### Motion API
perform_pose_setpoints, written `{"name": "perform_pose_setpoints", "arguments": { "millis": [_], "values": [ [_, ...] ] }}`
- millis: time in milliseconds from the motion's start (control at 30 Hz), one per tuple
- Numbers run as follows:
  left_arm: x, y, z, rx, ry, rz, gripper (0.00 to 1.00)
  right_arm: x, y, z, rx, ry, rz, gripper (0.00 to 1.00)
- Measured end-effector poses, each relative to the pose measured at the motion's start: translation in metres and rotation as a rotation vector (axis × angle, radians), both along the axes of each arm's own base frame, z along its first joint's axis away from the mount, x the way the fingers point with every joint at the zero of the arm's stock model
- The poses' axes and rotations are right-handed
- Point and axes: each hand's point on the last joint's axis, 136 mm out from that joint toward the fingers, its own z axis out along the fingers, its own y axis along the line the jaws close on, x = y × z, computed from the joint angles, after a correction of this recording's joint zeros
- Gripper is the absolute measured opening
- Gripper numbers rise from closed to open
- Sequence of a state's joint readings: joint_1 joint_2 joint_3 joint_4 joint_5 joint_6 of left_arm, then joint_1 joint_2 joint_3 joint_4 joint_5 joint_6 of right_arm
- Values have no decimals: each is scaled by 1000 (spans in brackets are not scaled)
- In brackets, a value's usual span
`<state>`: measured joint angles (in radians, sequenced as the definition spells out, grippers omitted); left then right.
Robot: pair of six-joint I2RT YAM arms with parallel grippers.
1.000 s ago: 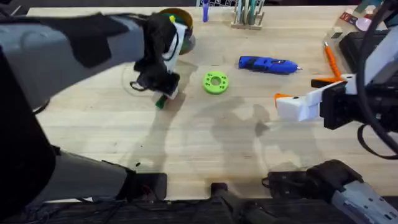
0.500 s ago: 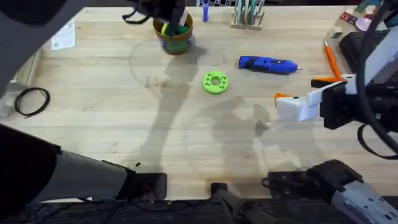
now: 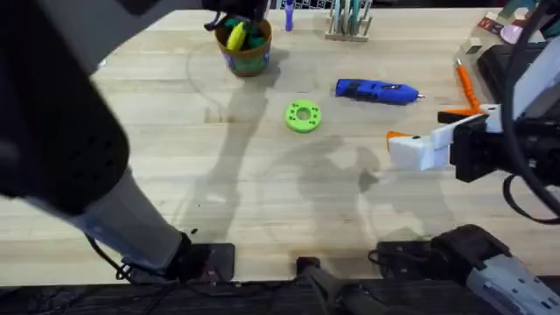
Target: Pick up the gripper from the table and insert it into the empty holder that is missing its gripper. Then pick up a screw, insert it into the mounting hole, and use the screwdriver to tighten it. Finally, clean up the table by picking up the vegetable and placing it into the bucket.
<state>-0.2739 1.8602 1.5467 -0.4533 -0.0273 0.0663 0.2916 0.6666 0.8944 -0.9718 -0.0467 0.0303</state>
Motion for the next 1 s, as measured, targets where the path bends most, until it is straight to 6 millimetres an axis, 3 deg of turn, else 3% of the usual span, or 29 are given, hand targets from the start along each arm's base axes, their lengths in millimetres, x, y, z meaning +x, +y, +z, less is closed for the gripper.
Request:
{"name": "perform_pose_setpoints", "arguments": {
  "millis": [133,267,333,467,500,700,800,1000],
  "values": [
    [6,5,-24,11,40,12,10,0,0,0,0,0,0,991],
    [6,4,-26,12,41,11,16,0,0,0,0,0,0,991],
    [7,4,-24,12,35,8,260,0,0,0,0,0,0,991],
    [7,4,-25,13,37,9,900,0,0,0,0,0,0,991],
    [6,4,-25,10,43,13,958,0,0,0,0,0,0,991],
    [-30,14,-23,12,164,47,985,0,0,0,0,0,0,991],
    [-53,20,0,9,183,57,985,0,0,0,0,0,0,991],
    [-118,38,62,0,185,68,985,0,0,0,0,0,0,991]
  ]
}}
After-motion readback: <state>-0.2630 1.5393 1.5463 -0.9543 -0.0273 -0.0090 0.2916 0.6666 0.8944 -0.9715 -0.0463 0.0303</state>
